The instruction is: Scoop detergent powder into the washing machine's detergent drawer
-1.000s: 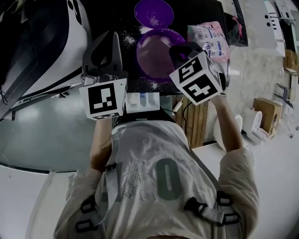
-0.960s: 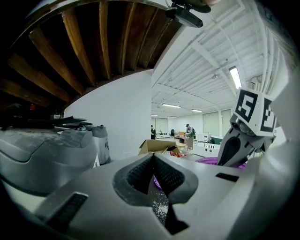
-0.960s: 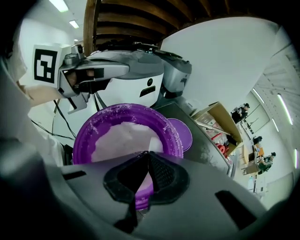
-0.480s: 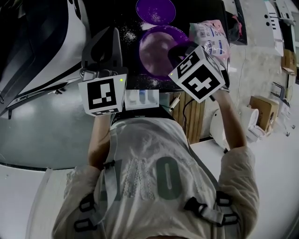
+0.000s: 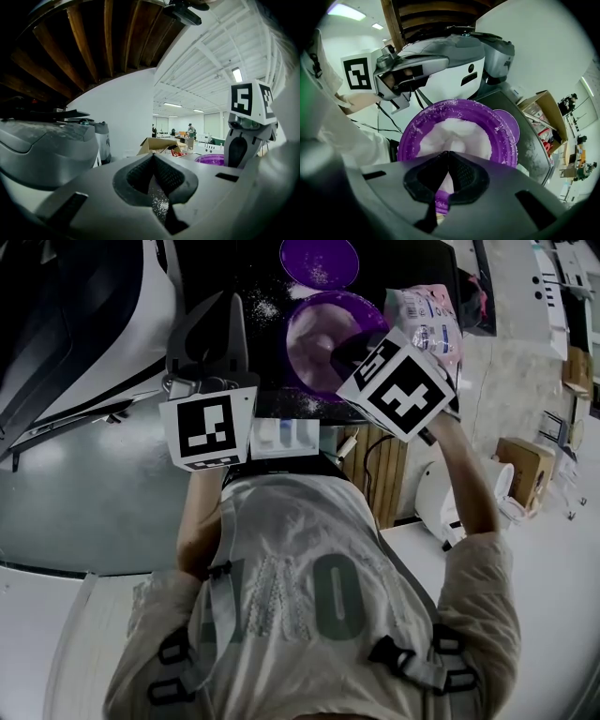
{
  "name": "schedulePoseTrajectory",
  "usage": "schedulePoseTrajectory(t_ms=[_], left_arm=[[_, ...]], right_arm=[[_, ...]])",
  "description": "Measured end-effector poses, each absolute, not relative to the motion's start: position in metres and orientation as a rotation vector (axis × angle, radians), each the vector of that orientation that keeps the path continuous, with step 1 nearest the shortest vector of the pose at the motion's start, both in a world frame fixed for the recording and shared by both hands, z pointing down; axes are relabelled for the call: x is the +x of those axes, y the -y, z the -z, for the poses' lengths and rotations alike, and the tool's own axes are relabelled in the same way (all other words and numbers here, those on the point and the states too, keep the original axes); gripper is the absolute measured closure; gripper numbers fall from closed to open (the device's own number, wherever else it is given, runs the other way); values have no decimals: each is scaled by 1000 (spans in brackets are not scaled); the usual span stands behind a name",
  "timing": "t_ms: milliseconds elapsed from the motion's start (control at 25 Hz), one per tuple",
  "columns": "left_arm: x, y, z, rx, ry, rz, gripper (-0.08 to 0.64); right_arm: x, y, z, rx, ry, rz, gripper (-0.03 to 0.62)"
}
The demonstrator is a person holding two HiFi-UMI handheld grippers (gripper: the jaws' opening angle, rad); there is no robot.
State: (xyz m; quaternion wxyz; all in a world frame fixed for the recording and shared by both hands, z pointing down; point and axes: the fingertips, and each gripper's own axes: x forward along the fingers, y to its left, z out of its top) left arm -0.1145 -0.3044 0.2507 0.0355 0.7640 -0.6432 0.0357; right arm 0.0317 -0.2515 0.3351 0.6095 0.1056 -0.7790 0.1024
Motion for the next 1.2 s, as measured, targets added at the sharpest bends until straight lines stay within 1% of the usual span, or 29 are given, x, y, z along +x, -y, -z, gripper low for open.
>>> schedulePoseTrajectory(t_ms=[720, 1200], left_arm=[[-111, 309, -248, 2370, 1968, -92, 540], [-102, 310, -248, 2389, 1944, -91, 540]], right_arm=[[28, 248, -333, 277, 1835, -328, 583], [22, 233, -323, 303, 1937, -530, 583]])
